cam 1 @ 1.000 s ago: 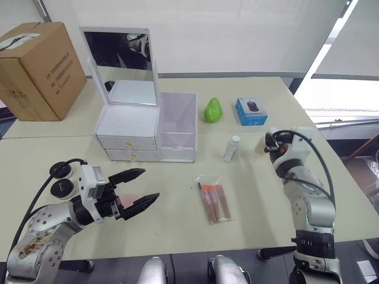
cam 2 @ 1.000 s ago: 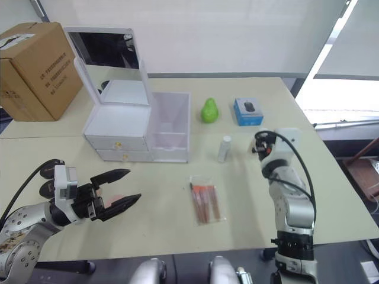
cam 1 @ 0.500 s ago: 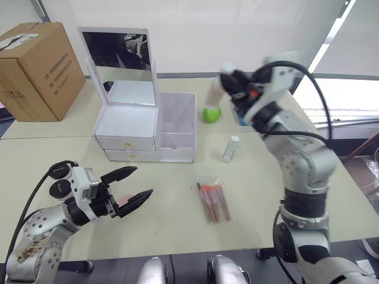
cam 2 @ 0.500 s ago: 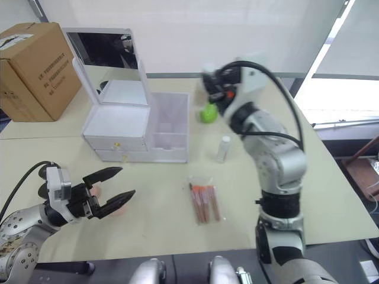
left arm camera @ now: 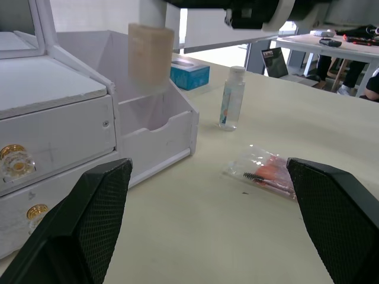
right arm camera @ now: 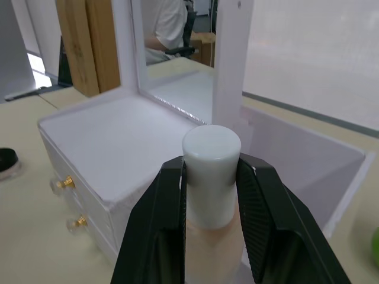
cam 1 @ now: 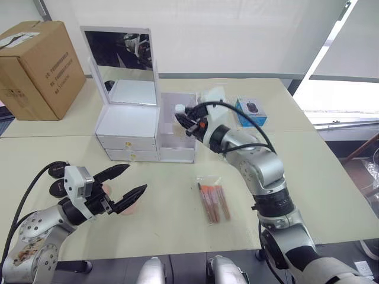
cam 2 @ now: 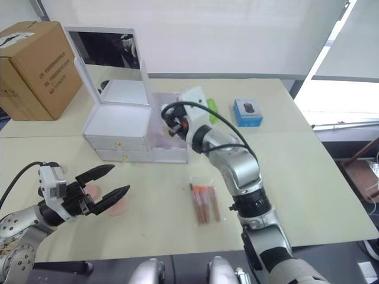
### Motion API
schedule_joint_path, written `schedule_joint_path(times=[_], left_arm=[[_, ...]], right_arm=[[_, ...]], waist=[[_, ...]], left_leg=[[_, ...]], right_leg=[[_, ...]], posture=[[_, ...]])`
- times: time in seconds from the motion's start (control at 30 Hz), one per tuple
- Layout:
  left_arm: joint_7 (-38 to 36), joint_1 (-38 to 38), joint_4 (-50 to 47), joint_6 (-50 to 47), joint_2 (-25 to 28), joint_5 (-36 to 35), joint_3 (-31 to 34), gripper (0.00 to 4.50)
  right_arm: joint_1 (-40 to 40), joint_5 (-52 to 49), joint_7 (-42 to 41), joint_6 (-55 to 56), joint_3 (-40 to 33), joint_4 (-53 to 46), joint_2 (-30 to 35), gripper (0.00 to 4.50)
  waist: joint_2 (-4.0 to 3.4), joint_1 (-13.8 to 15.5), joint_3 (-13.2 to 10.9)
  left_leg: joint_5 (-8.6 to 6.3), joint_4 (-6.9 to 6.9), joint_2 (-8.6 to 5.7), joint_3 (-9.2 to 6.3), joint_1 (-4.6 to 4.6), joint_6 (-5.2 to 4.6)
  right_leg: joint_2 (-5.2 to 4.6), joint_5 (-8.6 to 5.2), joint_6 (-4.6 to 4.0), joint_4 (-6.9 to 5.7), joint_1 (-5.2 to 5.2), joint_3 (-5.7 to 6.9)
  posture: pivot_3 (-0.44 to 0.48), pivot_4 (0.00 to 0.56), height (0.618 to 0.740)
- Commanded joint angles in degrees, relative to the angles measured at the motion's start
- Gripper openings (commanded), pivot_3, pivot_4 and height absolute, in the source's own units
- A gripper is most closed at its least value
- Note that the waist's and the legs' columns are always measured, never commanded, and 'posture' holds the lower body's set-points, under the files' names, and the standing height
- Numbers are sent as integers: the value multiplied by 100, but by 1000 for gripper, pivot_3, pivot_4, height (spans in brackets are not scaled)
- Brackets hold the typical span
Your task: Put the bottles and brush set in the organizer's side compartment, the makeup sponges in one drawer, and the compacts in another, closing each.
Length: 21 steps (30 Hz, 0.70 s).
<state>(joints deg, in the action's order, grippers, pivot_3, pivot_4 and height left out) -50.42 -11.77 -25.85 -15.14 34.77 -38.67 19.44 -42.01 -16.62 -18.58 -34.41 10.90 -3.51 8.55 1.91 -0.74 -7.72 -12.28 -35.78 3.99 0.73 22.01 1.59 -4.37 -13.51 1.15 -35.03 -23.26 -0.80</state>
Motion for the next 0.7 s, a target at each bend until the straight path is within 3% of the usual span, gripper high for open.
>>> schedule_joint_path(times=[0.03, 0.67, 0.7], left_arm=[[108, -25, -264, 41, -30, -158, 190, 4500], [372, 5, -296, 81, -105, -161, 291, 4500], [370, 16, -287, 82, -102, -160, 292, 4500]], right_arm=[[-3, 248, -130, 512, 37, 157, -22, 913], [405, 816, -237, 706, 58, 826, -205, 913], [411, 811, -234, 710, 39, 834, -221, 1263]], waist=[[-1, -5, 0], [0, -4, -1], [0, -5, -1]], left_leg=[[0, 0, 0, 0, 0, 0], [0, 1, 0, 0, -2, 1], [0, 1, 0, 0, -3, 1]], right_leg=[[1, 0, 0, 0, 0, 0], [1, -10, 15, 1, 0, 0], [1, -10, 15, 1, 0, 0]], posture=[[0, 150, 728], [0, 150, 728], [0, 150, 728]])
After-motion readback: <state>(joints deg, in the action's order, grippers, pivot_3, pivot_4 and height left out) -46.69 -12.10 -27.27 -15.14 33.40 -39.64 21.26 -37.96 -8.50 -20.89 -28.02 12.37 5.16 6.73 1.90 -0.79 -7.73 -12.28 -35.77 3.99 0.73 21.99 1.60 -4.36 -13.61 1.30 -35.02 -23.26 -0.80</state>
